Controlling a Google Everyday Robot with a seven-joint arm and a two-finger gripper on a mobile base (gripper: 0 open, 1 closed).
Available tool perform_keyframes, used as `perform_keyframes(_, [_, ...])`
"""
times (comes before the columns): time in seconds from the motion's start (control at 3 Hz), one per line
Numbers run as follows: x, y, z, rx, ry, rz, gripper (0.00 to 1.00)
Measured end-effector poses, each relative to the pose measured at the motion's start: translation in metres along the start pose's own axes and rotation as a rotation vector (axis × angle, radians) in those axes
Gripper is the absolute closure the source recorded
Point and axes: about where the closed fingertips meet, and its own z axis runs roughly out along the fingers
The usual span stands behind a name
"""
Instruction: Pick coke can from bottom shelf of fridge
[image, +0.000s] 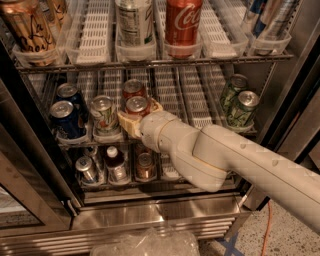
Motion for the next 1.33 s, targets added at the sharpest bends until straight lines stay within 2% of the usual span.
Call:
perform_keyframes(0.33, [0.0,0.0,0.0,0.0,0.0,0.0,1.0])
perform_keyframes(1.0, [-0.003,0.0,0.0,0.0,0.0,0.0,1.0])
perform_keyframes(1.33, [-0.019,0.005,-0.014,-0.002,-0.037,-0.026,1.0])
